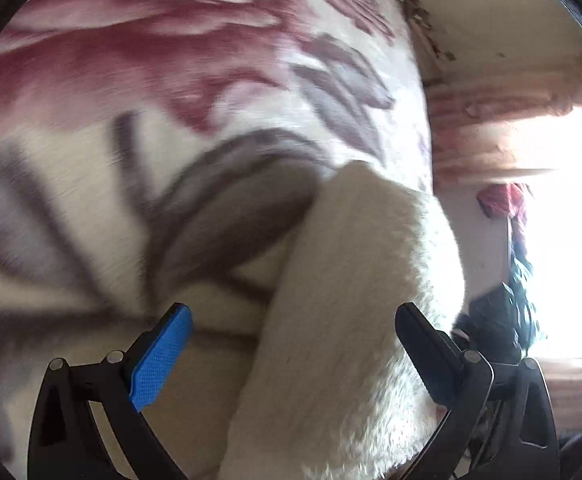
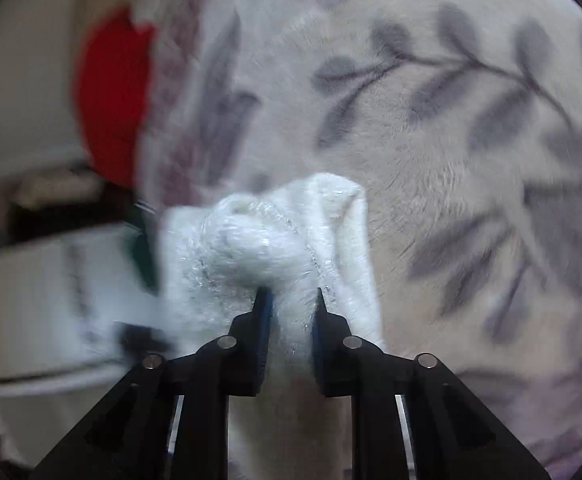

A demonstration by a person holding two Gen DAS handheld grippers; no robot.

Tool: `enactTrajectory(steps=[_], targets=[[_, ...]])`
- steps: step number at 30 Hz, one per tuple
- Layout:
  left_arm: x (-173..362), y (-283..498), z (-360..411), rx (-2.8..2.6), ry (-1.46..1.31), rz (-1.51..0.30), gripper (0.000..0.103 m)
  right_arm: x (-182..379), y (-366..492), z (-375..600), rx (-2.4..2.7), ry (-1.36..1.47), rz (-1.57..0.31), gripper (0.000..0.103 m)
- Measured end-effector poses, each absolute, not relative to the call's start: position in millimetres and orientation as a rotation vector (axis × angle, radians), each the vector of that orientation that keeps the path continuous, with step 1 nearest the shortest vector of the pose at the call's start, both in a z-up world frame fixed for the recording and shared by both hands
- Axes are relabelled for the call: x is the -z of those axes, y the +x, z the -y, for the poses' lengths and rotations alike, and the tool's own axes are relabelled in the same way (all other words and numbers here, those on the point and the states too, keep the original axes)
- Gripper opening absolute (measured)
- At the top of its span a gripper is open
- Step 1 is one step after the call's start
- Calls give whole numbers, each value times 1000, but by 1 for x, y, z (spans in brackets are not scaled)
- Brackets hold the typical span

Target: Fold large clothes

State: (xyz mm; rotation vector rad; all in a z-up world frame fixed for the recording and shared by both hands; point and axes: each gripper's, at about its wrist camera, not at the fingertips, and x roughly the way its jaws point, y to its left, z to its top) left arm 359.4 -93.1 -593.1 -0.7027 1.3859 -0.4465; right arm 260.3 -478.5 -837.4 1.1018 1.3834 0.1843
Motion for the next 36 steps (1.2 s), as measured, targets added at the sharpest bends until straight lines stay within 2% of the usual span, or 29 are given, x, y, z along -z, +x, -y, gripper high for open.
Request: enactTrajectory(steps=[1,2,3,4,5,6,9,11,13,14,15,16,22,24,27,29,32,36], targets=[[597,368,103,494,-701,-1393,103,839,267,483,-185,1075,-1395,22],[601,374,111,535,-706,-1400,103,841,268,484,-189,1074,-1400,30],[605,379,117,567,-714,-1406,103,846,267,490,-197,1087,-1424,54],[608,382,120,601,-726,-1408,103,855,260,497,-217,1132,-1441,83],[611,384,124,635,-743,-1409,103,865,253,505,-248,1191,-1444,94],[614,387,128,656,-754,-1414,103,878,244,503,-317,1270,-1443,99],[620,390,143,704,-738,-1418,103,927,234,474,-564,1511,-1504,102],[614,389,148,709,-697,-1374,102,939,235,457,-639,1557,-1469,103],[609,385,144,693,-705,-1310,92,941,248,447,-661,1542,-1447,103],[607,382,141,678,-711,-1289,82,937,257,441,-674,1542,-1433,103],[604,378,133,656,-734,-1262,76,933,263,437,-686,1522,-1430,102],[604,375,128,636,-758,-1248,75,926,272,431,-705,1491,-1433,101],[591,311,57,352,-989,-1111,74,888,368,361,-943,1086,-1695,101],[592,281,43,265,-1064,-1076,73,869,418,311,-1044,804,-1810,101],[598,244,47,213,-1160,-1061,71,846,475,236,-1134,483,-1883,101],[598,242,63,220,-1152,-1108,71,842,493,207,-1136,364,-1934,101],[583,258,68,264,-1124,-1127,71,837,501,210,-1078,329,-1976,102],[538,298,51,307,-984,-1130,75,824,521,265,-875,380,-1892,102]])
